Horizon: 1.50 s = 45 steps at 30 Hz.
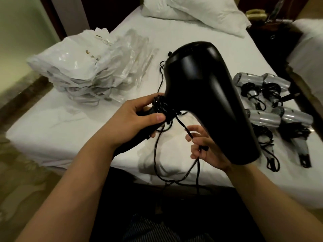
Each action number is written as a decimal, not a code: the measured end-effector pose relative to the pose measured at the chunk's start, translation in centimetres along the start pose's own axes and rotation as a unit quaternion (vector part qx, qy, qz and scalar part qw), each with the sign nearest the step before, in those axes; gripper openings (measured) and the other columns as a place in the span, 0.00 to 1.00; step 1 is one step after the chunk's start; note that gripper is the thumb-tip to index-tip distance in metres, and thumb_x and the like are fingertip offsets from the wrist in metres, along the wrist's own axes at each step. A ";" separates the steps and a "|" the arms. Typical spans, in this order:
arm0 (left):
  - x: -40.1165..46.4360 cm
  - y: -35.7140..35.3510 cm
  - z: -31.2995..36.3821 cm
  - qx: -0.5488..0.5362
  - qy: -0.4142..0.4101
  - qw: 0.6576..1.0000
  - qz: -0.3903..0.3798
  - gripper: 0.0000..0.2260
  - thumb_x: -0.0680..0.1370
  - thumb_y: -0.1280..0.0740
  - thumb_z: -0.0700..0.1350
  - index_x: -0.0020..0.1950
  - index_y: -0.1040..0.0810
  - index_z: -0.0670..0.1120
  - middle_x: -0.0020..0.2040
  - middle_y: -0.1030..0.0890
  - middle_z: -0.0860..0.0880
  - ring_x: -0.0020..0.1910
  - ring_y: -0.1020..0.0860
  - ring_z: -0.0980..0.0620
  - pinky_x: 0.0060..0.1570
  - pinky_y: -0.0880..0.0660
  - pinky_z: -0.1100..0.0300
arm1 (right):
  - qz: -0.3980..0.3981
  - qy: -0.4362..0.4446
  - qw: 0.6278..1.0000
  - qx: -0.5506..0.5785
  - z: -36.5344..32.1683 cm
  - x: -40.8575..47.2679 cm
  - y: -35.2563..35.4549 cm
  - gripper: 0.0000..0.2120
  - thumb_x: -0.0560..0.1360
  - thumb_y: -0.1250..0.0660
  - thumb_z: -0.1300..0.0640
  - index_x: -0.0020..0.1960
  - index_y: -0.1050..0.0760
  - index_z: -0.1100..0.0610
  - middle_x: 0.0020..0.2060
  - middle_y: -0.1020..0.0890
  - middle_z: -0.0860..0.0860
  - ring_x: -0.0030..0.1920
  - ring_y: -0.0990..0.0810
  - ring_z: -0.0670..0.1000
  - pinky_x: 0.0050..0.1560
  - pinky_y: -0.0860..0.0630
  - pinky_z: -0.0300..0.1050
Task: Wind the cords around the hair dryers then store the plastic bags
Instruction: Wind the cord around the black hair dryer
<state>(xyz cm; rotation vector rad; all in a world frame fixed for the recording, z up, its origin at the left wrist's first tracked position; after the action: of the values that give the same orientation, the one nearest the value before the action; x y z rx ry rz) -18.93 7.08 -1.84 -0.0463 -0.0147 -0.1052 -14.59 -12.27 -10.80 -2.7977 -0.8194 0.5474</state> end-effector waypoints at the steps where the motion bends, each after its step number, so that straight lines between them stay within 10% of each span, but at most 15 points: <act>1: 0.0 0.0 0.2 0.006 -0.002 1.000 0.005 0.20 0.65 0.29 0.40 0.56 0.20 0.53 0.35 0.22 0.44 0.28 0.28 0.49 0.28 0.29 0.61 | 0.022 0.008 1.000 0.003 -0.1 -0.1 0.1 0.19 0.63 0.34 0.63 0.54 0.27 0.56 0.39 0.23 0.51 0.23 0.31 0.45 0.25 0.28 0.38; 6: 0.0 0.6 0.2 0.032 -0.001 0.998 0.045 0.20 0.64 0.27 0.44 0.56 0.20 0.53 0.35 0.21 0.44 0.29 0.27 0.47 0.28 0.29 0.61 | 0.081 -0.008 0.997 -0.007 0.1 0.1 1.6 0.04 0.76 0.38 0.61 0.49 0.27 0.59 0.37 0.24 0.53 0.20 0.42 0.41 0.19 0.44 0.30; 14: -0.4 1.4 0.0 0.019 -0.004 0.990 0.138 0.19 0.65 0.30 0.48 0.56 0.21 0.46 0.33 0.20 0.46 0.26 0.28 0.47 0.28 0.29 0.61 | 0.097 -0.204 0.971 -0.075 3.2 -1.5 7.2 0.18 0.80 0.44 0.53 0.38 0.26 0.63 0.20 0.35 0.49 0.18 0.42 0.44 0.21 0.47 0.35; 19: -0.2 -0.2 0.5 0.000 -0.008 0.994 0.108 0.15 0.64 0.32 0.49 0.50 0.20 0.48 0.31 0.21 0.47 0.25 0.27 0.50 0.27 0.28 0.62 | 0.002 -0.146 0.852 -0.502 2.4 0.1 3.0 0.14 0.79 0.38 0.57 0.64 0.26 0.55 0.56 0.23 0.45 0.60 0.26 0.48 0.55 0.31 0.36; 22: 0.0 -1.5 0.9 -0.032 -0.006 0.996 0.085 0.14 0.64 0.32 0.48 0.48 0.20 0.48 0.31 0.21 0.46 0.24 0.26 0.52 0.26 0.28 0.62 | -0.049 -0.051 0.907 -0.414 1.2 0.6 -0.9 0.28 0.74 0.33 0.59 0.72 0.37 0.49 0.69 0.32 0.44 0.69 0.37 0.42 0.63 0.37 0.35; 26: 0.5 -1.9 1.3 -0.026 -0.015 0.996 0.081 0.12 0.66 0.31 0.46 0.50 0.20 0.49 0.32 0.22 0.47 0.26 0.27 0.53 0.27 0.28 0.63 | -0.086 0.004 0.992 -0.093 -1.4 -0.6 -4.5 0.12 0.77 0.42 0.65 0.57 0.25 0.60 0.49 0.18 0.56 0.48 0.18 0.54 0.53 0.23 0.43; 29: 0.8 -0.6 1.4 0.043 -0.010 0.994 0.096 0.07 0.75 0.32 0.42 0.50 0.22 0.51 0.34 0.21 0.54 0.30 0.26 0.55 0.31 0.27 0.65 | 0.013 -0.027 0.993 0.117 -2.0 -2.0 -3.9 0.16 0.80 0.49 0.55 0.50 0.25 0.62 0.27 0.25 0.56 0.19 0.33 0.49 0.25 0.34 0.39; 33: 1.1 0.7 0.7 0.081 0.009 0.992 0.096 0.17 0.69 0.34 0.42 0.56 0.24 0.52 0.38 0.20 0.55 0.34 0.23 0.56 0.38 0.26 0.63 | 0.123 0.019 0.990 -0.072 -2.5 -3.1 -2.0 0.14 0.81 0.46 0.55 0.45 0.25 0.59 0.23 0.36 0.49 0.21 0.45 0.45 0.24 0.49 0.37; 38: 1.2 1.2 -0.1 0.229 0.019 0.971 0.073 0.33 0.72 0.28 0.46 0.74 0.38 0.52 0.58 0.23 0.52 0.54 0.22 0.54 0.58 0.28 0.59 | 0.046 0.037 0.844 -0.533 -4.5 -4.6 -3.8 0.09 0.79 0.42 0.55 0.44 0.25 0.51 0.27 0.27 0.47 0.29 0.30 0.48 0.32 0.33 0.41; 45: 2.9 -0.5 -0.4 0.494 -0.055 0.866 0.056 0.29 0.74 0.30 0.46 0.73 0.37 0.49 0.60 0.27 0.49 0.60 0.27 0.47 0.58 0.30 0.52 | -0.056 0.089 0.658 -0.746 -9.5 -6.7 -8.9 0.10 0.79 0.43 0.50 0.49 0.27 0.54 0.35 0.30 0.46 0.41 0.32 0.49 0.43 0.31 0.44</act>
<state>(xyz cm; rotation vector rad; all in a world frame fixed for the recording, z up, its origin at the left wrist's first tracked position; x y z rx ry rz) -16.13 6.27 -2.19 0.9787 -0.1797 0.0314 -20.42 -9.12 2.28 -3.8380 -2.0320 -0.9672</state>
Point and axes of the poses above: each hand's wrist, its own x-axis towards the middle knuckle, its own y-axis out of the back of the hand, z = x × y, the point moved 4 cm from there along x, towards the middle knuckle
